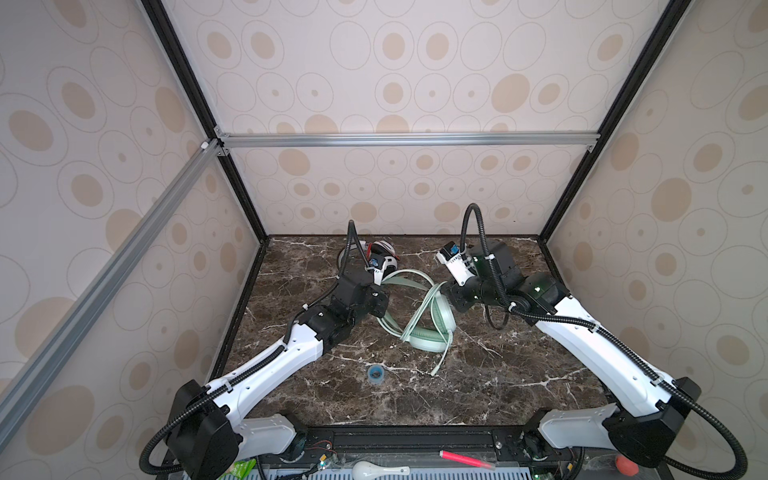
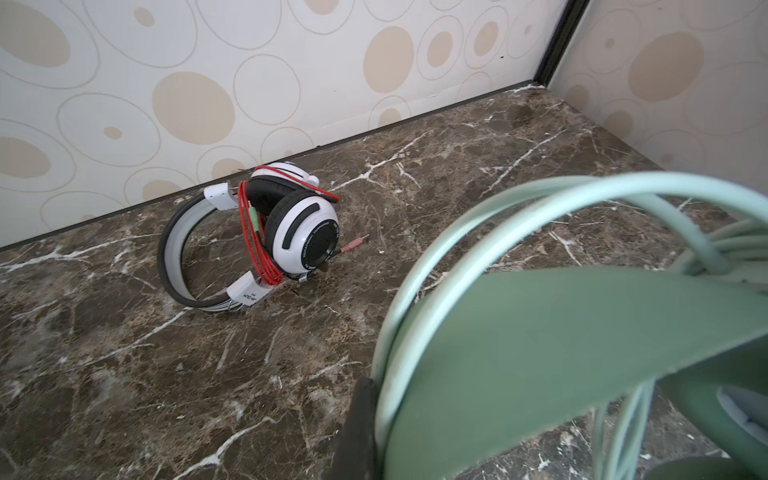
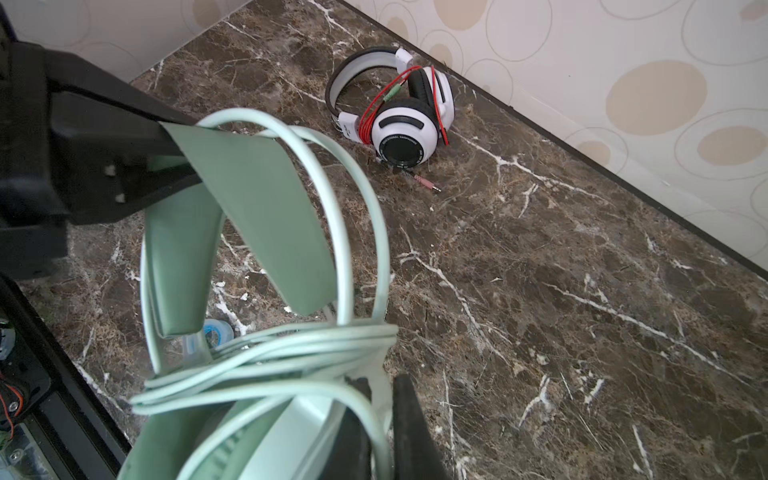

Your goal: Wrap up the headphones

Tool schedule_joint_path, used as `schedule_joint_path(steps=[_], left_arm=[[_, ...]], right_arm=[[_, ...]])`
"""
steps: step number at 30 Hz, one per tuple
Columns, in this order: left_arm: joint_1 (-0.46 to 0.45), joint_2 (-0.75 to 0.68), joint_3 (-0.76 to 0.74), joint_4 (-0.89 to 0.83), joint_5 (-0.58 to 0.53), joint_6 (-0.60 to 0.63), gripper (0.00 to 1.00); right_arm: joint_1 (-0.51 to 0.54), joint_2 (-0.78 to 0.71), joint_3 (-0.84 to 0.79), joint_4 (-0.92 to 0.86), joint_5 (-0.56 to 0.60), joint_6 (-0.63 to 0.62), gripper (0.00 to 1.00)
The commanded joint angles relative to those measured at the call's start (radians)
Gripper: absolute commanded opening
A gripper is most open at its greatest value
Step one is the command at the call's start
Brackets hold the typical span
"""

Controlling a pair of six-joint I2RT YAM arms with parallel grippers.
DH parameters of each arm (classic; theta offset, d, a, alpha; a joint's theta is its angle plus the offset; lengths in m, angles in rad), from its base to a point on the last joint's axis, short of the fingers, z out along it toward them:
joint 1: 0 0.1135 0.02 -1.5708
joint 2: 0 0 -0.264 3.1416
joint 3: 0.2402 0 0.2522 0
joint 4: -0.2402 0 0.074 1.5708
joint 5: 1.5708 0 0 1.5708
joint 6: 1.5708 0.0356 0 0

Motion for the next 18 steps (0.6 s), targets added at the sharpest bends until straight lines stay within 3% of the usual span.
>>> schedule_joint_path(steps=[1, 18], left_arm=[[-0.008, -0.030, 0.013, 0.007, 0.117, 0.028, 0.00], [-0.008, -0.044, 0.036, 0.028, 0.171, -0.028, 0.00]], right_arm=[[-0.029, -0.002, 0.014, 0.003, 0.018, -0.002, 0.00], [-0.075, -0.093, -0.236, 0.144, -0.035, 0.021, 0.12]])
